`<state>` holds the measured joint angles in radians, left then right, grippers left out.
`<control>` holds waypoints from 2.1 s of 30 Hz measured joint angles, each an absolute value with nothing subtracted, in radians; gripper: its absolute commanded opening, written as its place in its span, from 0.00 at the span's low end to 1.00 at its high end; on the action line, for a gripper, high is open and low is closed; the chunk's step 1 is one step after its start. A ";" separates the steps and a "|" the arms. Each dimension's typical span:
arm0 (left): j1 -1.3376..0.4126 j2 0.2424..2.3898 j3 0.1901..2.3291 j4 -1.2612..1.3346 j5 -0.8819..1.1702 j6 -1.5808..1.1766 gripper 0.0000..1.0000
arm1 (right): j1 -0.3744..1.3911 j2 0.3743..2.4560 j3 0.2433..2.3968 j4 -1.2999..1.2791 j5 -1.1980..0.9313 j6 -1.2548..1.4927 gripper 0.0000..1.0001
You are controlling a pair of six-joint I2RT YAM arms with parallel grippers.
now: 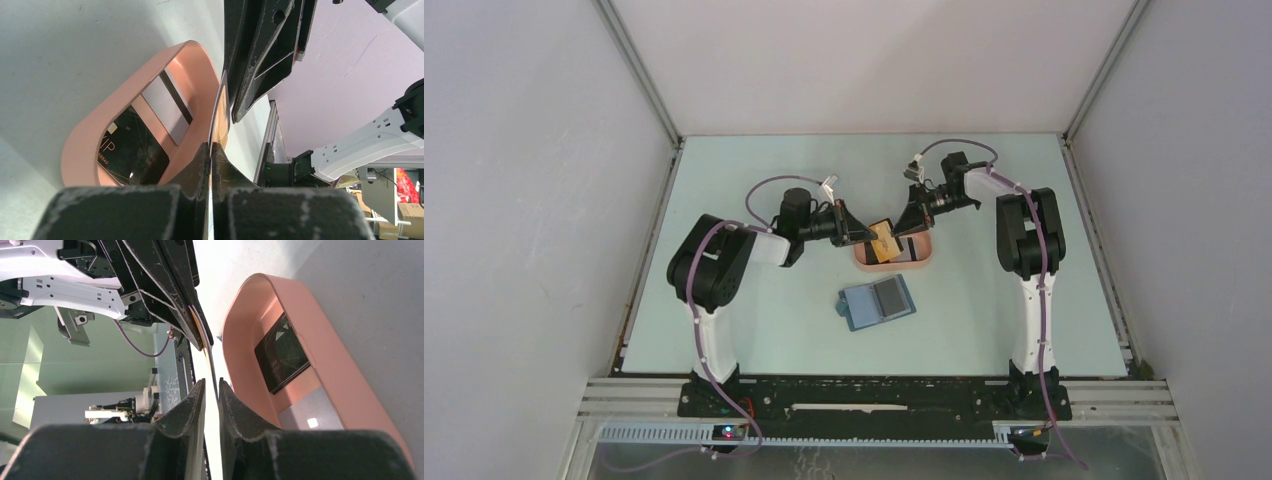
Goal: Put the credit cards into the card holder
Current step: Place the credit card in the storage box.
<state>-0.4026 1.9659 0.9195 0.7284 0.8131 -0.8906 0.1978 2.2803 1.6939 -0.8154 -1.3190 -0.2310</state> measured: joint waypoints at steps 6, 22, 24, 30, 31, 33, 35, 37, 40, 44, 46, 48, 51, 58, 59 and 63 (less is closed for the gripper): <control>-0.396 1.975 0.920 0.723 0.817 -0.891 0.00 | 0.190 2.292 1.700 -0.830 -1.319 -0.241 0.14; -0.390 1.985 0.920 0.707 0.812 -0.891 0.18 | 0.189 2.310 1.714 -0.849 -1.314 -0.257 0.00; -0.385 1.988 0.922 0.690 0.803 -0.890 0.20 | 0.188 2.310 1.714 -0.845 -1.303 -0.256 0.00; -0.374 2.008 0.946 0.637 0.775 -0.885 0.23 | 0.178 2.310 1.714 -0.840 -1.278 -0.253 0.00; -0.374 2.011 0.953 0.631 0.771 -0.882 0.23 | 0.176 2.310 1.714 -0.839 -1.275 -0.253 0.00; -0.374 2.014 0.973 0.611 0.765 -0.874 0.24 | 0.172 2.310 1.714 -0.840 -1.271 -0.253 0.00; -0.374 2.015 0.992 0.591 0.761 -0.863 0.25 | 0.170 2.310 1.714 -0.840 -1.268 -0.254 0.00; -0.374 2.015 1.011 0.570 0.753 -0.850 0.27 | 0.167 2.310 1.714 -0.841 -1.267 -0.254 0.00; -0.374 2.015 1.021 0.545 0.739 -0.828 0.30 | 0.159 2.309 1.714 -0.844 -1.264 -0.257 0.00; -0.373 2.015 1.021 0.500 0.726 -0.797 0.37 | 0.144 2.302 1.714 -0.852 -1.254 -0.272 0.00; -0.373 2.010 1.023 0.483 0.725 -0.786 0.41 | 0.139 2.296 1.714 -0.856 -1.247 -0.281 0.00; -0.373 1.993 1.023 0.454 0.711 -0.766 0.44 | 0.134 2.283 1.713 -0.858 -1.233 -0.291 0.00; -0.373 1.961 1.023 0.403 0.689 -0.733 0.46 | 0.130 2.250 1.707 -0.860 -1.218 -0.302 0.00; -0.373 1.826 1.023 0.283 0.595 -0.651 0.50 | 0.123 2.159 1.673 -0.863 -1.195 -0.324 0.00; -0.373 1.790 1.021 0.274 0.575 -0.641 0.51 | 0.121 2.140 1.660 -0.863 -1.188 -0.328 0.00; -0.373 1.598 0.964 0.288 0.507 -0.606 0.57 | 0.118 2.056 1.612 -0.863 -1.175 -0.336 0.00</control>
